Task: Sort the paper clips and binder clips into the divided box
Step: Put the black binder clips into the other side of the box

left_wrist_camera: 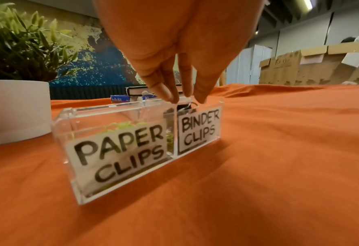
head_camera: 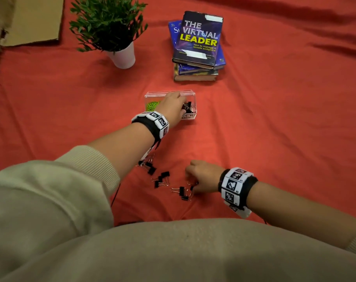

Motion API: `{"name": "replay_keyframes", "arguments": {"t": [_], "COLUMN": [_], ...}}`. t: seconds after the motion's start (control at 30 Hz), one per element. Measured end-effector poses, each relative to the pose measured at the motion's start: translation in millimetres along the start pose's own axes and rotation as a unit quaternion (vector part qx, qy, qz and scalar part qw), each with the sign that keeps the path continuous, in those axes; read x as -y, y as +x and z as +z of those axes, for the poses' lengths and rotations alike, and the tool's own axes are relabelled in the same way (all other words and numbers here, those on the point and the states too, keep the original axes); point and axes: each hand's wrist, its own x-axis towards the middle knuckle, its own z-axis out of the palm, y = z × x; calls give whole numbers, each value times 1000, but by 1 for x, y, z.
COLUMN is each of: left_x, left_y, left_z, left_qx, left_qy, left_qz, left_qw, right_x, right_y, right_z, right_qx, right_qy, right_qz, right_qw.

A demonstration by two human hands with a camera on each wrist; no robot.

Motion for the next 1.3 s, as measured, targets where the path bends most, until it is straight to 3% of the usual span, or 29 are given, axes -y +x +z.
{"name": "replay_keyframes", "arguments": {"t": [0.07, 0.13, 0.3, 0.37, 0.6, 0.83, 1.0, 1.2, 1.3], "left_x": [-3, -6, 1, 4, 18, 18, 19, 16, 18], "left_y": [-18, -43, -109, -128, -162, -167, -165, -162, -163], "left_z": [2, 6, 27, 29, 43, 53, 64, 69, 71], "left_qx": [-24, -5, 198, 246, 284, 219, 159, 94, 76], "left_qy": [-6, -25, -5, 24, 86, 76, 32, -87, -89], "left_qz": [18, 42, 94, 96, 104, 80, 17, -76, -91], "left_qw": [1000, 999, 976, 964, 949, 969, 987, 989, 989], "right_x": [2, 3, -2, -6, -13, -8, -6, -8, -6], "right_y": [-3, -5, -1, 1, 10, 9, 4, 5, 4], "right_z": [13, 23, 30, 29, 28, 29, 30, 30, 30], "right_qx": [-2, -19, -68, -93, -176, -170, -181, -162, -148], "right_qy": [-36, -55, -40, -24, 27, 55, 116, 96, 76], "right_qz": [-3, -10, -21, -14, -11, -14, 40, 54, 58], "right_qw": [999, 998, 997, 995, 984, 984, 976, 981, 984]}}
